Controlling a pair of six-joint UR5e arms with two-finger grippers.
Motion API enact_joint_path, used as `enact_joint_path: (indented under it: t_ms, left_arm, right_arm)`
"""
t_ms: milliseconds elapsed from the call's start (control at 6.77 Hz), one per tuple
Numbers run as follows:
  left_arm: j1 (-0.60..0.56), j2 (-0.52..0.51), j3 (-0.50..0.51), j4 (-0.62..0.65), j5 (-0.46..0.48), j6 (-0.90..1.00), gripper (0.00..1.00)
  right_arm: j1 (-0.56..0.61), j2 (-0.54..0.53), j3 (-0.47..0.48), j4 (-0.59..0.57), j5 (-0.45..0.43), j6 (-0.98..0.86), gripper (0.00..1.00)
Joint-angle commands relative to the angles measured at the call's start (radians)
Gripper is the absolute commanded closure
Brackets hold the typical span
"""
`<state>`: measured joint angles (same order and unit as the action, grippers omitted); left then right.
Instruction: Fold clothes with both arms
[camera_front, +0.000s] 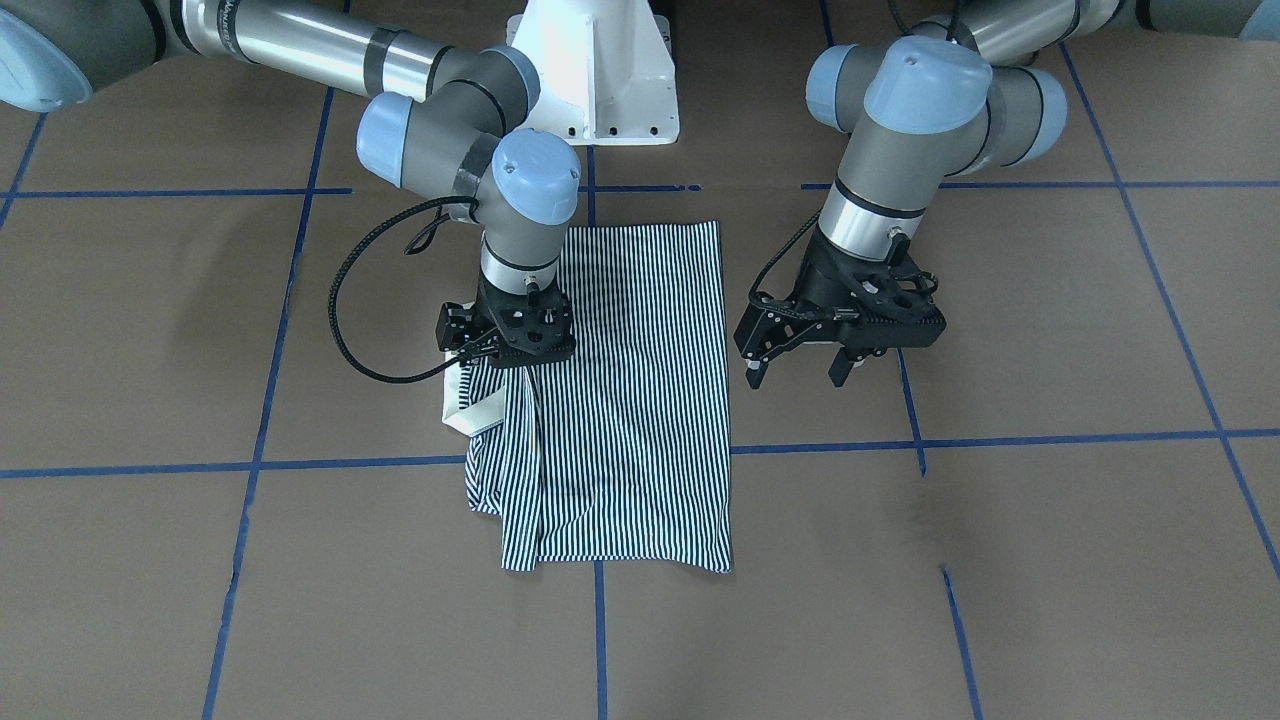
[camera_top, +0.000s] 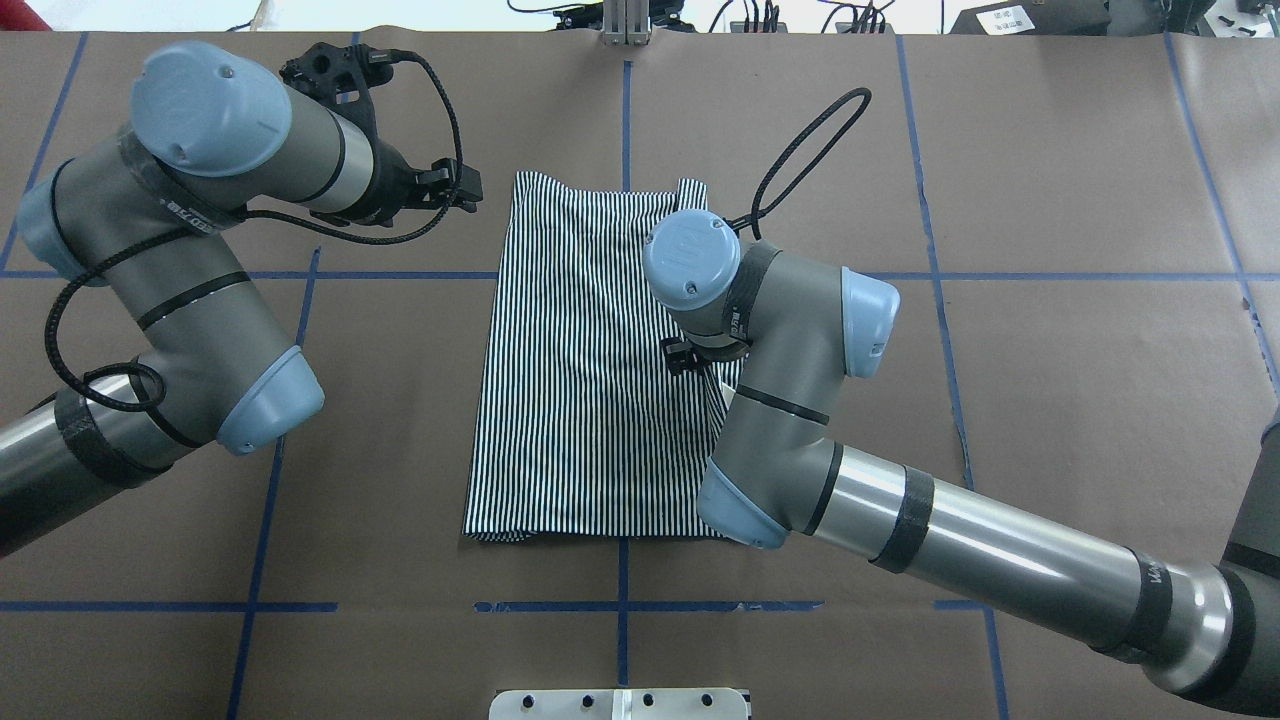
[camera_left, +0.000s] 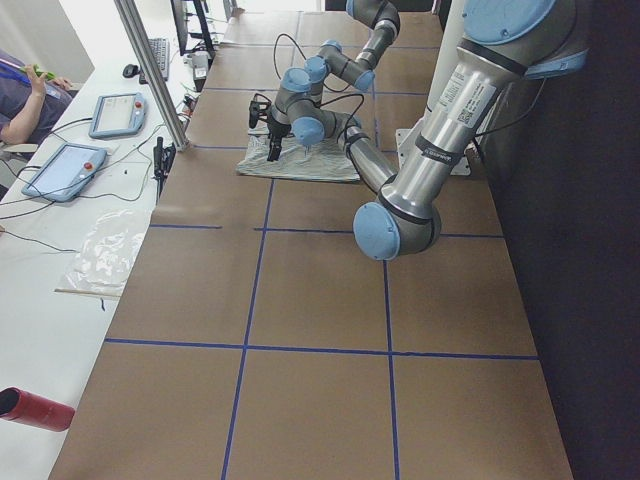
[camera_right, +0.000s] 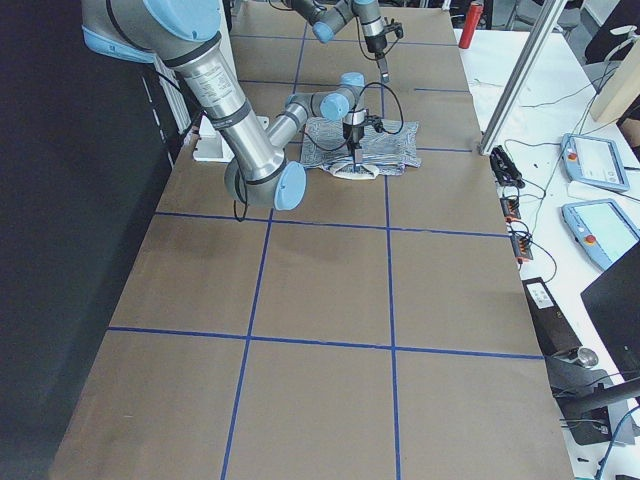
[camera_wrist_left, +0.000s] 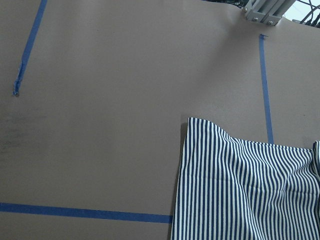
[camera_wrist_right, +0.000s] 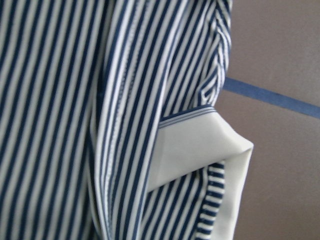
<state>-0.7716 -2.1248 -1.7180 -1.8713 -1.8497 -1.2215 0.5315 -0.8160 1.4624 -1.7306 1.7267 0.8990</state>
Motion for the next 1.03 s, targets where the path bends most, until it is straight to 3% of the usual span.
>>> enact_joint_path:
  t_ms: [0, 148, 443, 591, 739, 886]
  left_arm:
    - [0.0, -0.001, -0.002, 0.0, -0.022, -0.001, 0.0]
    - [0.0, -0.001, 0.0, 0.0, -0.02, -0.001, 0.0]
    - [0.0, -0.003, 0.0, 0.0, -0.02, -0.001, 0.0]
    - [-0.001, -0.003, 0.0, 0.0, -0.022, 0.0, 0.0]
    - [-0.003, -0.003, 0.0, 0.001, -0.023, 0.0, 0.0]
    - [-0.008, -0.003, 0.0, 0.004, -0.025, 0.002, 0.0]
  right_arm:
    - [0.086, -0.128, 0.13, -0.054, 0.011, -0.114, 0.0]
    - [0.143, -0.24, 0.25, -0.084, 0.023, -0.234, 0.0]
    - [0.172, -0.237, 0.25, -0.072, 0.03, -0.242, 0.0]
    - [0.179, -0.121, 0.161, -0.072, 0.03, -0.235, 0.0]
    - [0.185, 0.035, -0.007, -0.054, 0.028, -0.233, 0.0]
    - [0.191, 0.101, -0.154, 0.085, 0.027, -0.229, 0.0]
